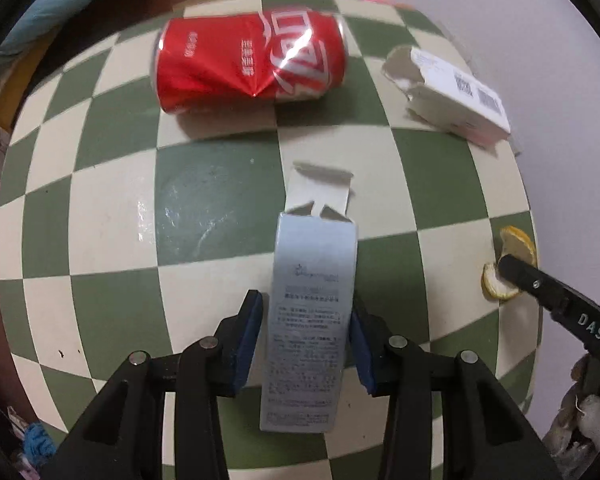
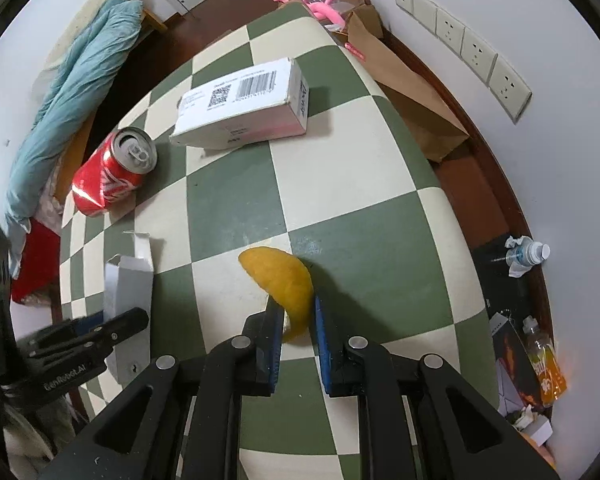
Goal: Collect trash
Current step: 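Grasp the white medicine box with the left tool while the right tool grasps the banana peel, then carry the white box and banana peel to the trash bin and open both tools, then move both tools back over the table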
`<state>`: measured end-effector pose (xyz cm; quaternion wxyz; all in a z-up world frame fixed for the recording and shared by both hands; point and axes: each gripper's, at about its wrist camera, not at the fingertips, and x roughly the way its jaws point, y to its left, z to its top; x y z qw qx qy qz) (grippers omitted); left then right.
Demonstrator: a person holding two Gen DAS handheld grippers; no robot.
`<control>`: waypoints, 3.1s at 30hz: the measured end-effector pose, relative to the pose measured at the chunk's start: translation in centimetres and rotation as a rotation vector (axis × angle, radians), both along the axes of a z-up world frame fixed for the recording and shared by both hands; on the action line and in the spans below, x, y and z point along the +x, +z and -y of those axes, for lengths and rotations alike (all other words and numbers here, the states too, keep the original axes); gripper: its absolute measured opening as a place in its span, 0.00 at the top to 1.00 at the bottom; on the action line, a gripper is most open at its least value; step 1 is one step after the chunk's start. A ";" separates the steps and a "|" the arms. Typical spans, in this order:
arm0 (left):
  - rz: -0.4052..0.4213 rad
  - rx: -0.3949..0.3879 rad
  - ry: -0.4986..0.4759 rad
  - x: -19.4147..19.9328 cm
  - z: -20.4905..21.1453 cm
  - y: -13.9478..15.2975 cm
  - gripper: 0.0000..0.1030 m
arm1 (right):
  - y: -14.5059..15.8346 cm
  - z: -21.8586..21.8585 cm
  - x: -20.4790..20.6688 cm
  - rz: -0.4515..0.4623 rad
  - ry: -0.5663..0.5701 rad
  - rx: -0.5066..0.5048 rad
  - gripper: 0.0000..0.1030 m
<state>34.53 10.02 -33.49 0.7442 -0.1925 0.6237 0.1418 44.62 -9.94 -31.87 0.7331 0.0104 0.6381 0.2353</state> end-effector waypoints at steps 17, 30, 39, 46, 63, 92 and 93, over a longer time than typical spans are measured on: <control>0.182 0.199 0.079 -9.0 3.0 9.7 0.69 | 3.6 -2.8 -4.8 0.125 0.069 -0.008 0.90; 0.361 0.290 0.263 -20.7 -6.6 17.8 0.69 | 13.4 -10.3 -16.2 0.202 0.261 0.208 0.90; 0.365 0.366 0.442 -31.7 -13.3 19.7 0.69 | 15.8 -20.8 -26.3 0.162 0.486 0.320 0.90; 0.288 0.275 0.624 -40.5 -20.5 14.7 0.69 | 11.5 -31.3 -35.3 0.052 0.684 0.288 0.90; 0.039 -0.040 0.853 -50.0 -33.1 -4.4 0.26 | -8.1 -46.6 -44.1 -0.159 0.847 -0.067 0.90; 0.021 0.238 0.928 -54.9 -27.1 2.1 0.04 | -4.0 -46.0 -47.7 0.058 0.956 -0.162 0.00; 0.024 0.246 0.920 -54.8 -26.8 2.6 0.04 | -3.4 -45.6 -47.7 0.063 0.952 -0.153 0.00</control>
